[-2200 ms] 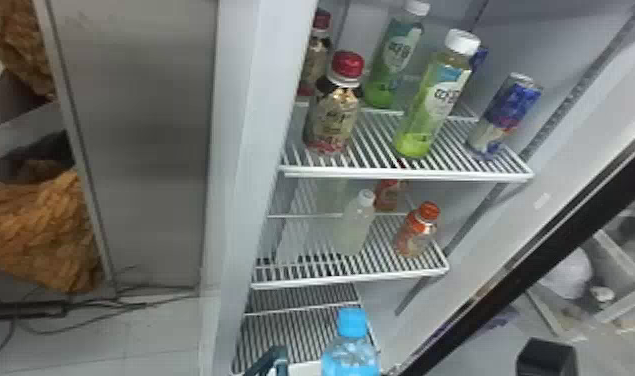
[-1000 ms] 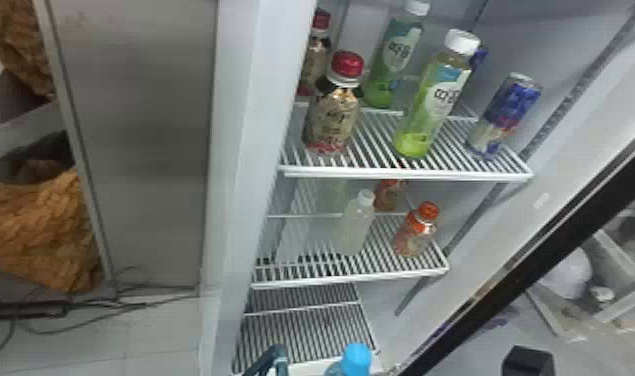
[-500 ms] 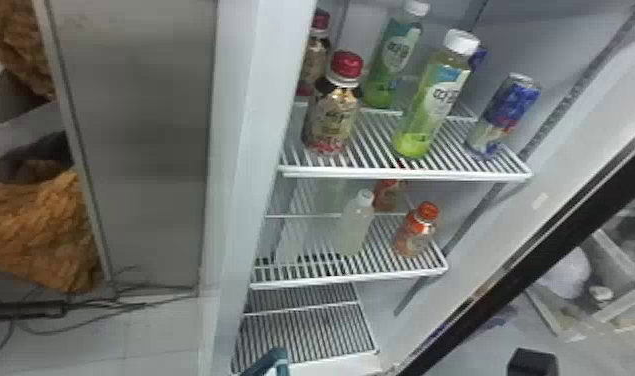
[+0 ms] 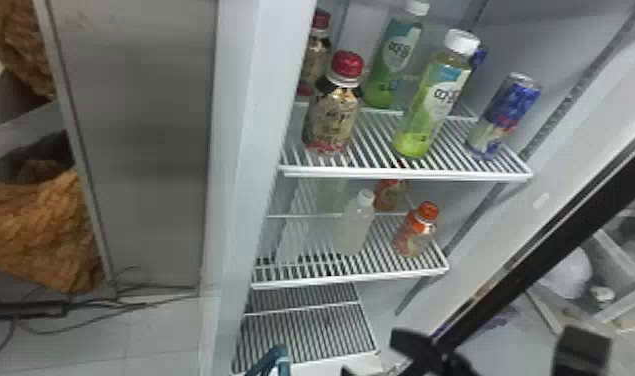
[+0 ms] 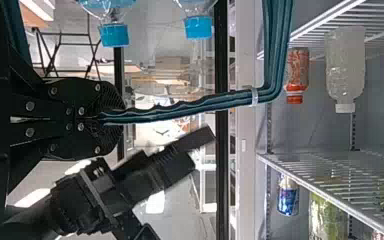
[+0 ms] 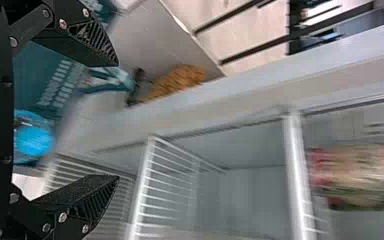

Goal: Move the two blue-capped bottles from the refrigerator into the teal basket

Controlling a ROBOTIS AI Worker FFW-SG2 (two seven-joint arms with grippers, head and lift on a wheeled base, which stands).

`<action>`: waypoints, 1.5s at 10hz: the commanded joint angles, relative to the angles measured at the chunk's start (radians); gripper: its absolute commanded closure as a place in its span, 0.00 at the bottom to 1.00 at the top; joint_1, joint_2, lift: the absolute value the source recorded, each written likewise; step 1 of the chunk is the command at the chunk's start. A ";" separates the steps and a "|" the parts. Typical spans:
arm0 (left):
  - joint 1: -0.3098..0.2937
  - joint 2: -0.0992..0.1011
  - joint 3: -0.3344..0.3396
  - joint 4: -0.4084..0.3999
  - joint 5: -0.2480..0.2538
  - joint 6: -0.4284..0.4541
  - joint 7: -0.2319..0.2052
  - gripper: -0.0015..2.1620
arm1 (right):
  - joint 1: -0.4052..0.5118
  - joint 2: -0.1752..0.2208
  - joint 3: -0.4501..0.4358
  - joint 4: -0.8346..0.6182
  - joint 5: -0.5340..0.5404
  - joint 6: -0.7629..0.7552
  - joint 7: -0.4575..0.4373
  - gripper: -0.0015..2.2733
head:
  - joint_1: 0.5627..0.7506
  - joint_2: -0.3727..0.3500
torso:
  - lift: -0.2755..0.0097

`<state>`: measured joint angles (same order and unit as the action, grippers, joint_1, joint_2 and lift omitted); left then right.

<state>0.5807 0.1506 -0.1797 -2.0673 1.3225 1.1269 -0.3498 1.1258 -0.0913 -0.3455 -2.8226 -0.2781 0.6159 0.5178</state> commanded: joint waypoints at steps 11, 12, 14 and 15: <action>-0.033 0.003 -0.015 0.000 -0.003 -0.005 0.002 0.54 | -0.220 0.050 0.074 0.460 0.030 -0.736 -0.160 0.10 | 0.70 0.03 | 0.41; -0.033 0.003 -0.015 0.000 -0.002 -0.005 0.002 0.54 | -0.250 0.050 0.072 0.507 0.030 -0.741 -0.160 0.10 | 0.70 0.03 | 0.41; -0.036 0.001 -0.018 0.000 -0.002 -0.008 0.002 0.54 | -0.279 0.050 0.072 0.561 0.042 -0.788 -0.160 0.11 | 0.70 0.03 | 0.41; -0.036 0.001 -0.018 0.000 -0.003 -0.005 0.002 0.54 | -0.286 0.050 0.072 0.573 0.053 -0.807 -0.162 0.11 | 0.70 0.03 | 0.41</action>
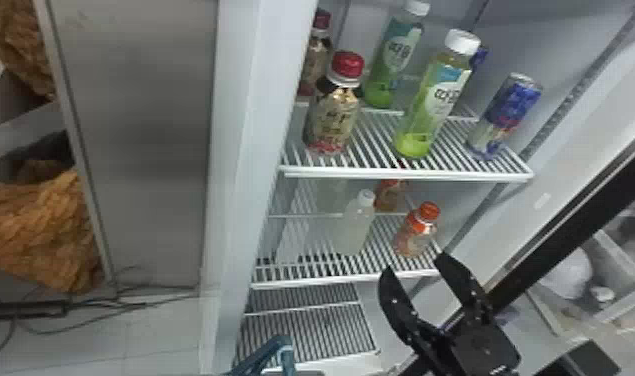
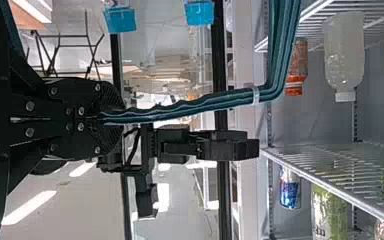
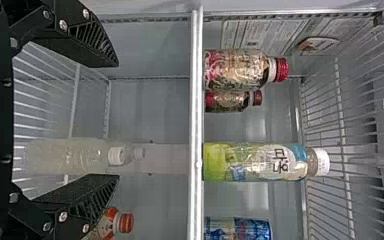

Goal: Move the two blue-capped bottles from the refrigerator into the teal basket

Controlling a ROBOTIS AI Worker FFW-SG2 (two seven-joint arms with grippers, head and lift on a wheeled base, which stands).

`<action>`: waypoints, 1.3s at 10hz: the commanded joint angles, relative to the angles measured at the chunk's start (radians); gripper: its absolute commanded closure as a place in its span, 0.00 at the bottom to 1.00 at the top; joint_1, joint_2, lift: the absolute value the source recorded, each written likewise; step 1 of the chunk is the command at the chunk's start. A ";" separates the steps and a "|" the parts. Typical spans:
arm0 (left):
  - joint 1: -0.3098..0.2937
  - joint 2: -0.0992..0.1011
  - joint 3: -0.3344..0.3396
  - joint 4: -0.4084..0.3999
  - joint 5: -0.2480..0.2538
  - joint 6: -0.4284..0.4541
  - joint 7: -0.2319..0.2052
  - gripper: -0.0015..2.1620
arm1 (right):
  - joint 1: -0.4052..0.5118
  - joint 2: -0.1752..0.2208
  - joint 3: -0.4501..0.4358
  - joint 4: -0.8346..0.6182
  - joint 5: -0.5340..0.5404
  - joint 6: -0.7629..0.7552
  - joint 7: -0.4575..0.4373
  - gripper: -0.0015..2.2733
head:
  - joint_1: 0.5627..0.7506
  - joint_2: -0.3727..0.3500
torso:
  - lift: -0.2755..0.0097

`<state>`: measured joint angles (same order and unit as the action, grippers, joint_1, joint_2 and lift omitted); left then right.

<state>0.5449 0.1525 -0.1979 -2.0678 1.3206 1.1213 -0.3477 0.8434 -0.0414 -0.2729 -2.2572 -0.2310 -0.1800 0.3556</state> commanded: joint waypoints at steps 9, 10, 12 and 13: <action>-0.012 0.004 -0.012 0.000 0.003 0.010 0.001 0.54 | -0.029 -0.005 0.004 0.050 0.030 -0.043 -0.007 0.11 | 0.70 0.03 | 0.41; -0.012 0.004 -0.014 0.000 0.005 0.010 0.001 0.54 | -0.029 -0.006 0.008 0.047 0.035 -0.043 -0.007 0.11 | 0.70 0.03 | 0.41; -0.015 0.007 -0.015 0.000 0.006 0.010 0.001 0.54 | -0.029 -0.008 0.008 0.050 0.041 -0.051 -0.007 0.11 | 0.70 0.03 | 0.41; -0.017 0.007 -0.017 0.000 0.006 0.010 0.001 0.54 | -0.029 -0.008 0.009 0.050 0.042 -0.051 -0.007 0.11 | 0.70 0.03 | 0.41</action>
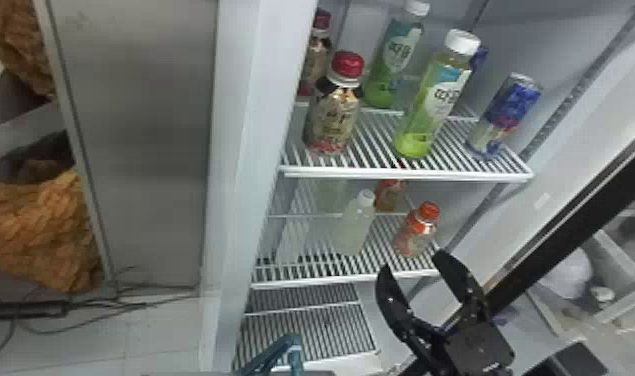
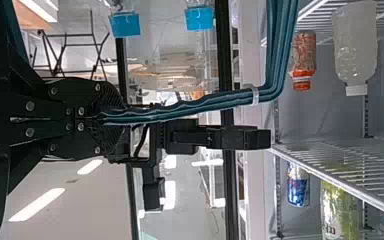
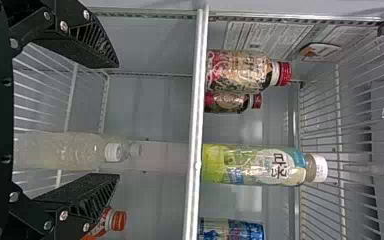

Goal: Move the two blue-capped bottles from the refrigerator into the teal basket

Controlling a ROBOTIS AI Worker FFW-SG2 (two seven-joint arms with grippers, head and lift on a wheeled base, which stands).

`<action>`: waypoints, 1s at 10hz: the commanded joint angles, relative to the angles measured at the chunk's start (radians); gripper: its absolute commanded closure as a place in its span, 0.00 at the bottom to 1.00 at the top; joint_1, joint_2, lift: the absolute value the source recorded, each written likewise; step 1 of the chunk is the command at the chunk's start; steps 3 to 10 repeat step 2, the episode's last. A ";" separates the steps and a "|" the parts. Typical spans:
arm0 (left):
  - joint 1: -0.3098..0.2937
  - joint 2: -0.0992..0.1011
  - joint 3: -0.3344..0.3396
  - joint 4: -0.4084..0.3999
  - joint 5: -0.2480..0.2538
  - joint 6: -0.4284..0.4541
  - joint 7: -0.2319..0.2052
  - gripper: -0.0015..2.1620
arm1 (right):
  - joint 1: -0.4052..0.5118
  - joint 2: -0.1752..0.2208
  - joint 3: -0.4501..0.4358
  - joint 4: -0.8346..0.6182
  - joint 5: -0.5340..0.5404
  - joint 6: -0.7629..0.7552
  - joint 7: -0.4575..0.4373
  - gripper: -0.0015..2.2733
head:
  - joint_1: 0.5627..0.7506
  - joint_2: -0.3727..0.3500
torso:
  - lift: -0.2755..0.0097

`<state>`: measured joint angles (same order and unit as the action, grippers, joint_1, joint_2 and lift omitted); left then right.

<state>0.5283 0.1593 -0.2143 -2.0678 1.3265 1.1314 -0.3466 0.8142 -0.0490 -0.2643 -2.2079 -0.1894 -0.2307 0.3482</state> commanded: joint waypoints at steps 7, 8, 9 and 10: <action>-0.001 0.000 0.000 0.000 0.000 0.000 0.000 0.54 | 0.001 0.000 0.000 -0.002 0.004 -0.003 0.000 0.11 | 0.70 0.03 | 0.41; -0.001 0.000 0.000 0.000 0.000 0.000 0.000 0.54 | 0.001 0.000 0.000 -0.002 0.004 -0.003 0.000 0.11 | 0.70 0.03 | 0.41; -0.001 0.000 0.000 0.000 0.000 0.000 0.000 0.54 | 0.001 0.000 0.000 -0.002 0.004 -0.003 0.000 0.11 | 0.70 0.03 | 0.41; -0.001 0.000 0.000 0.000 0.000 0.000 0.000 0.54 | 0.001 0.000 0.000 -0.002 0.004 -0.003 0.000 0.11 | 0.70 0.03 | 0.41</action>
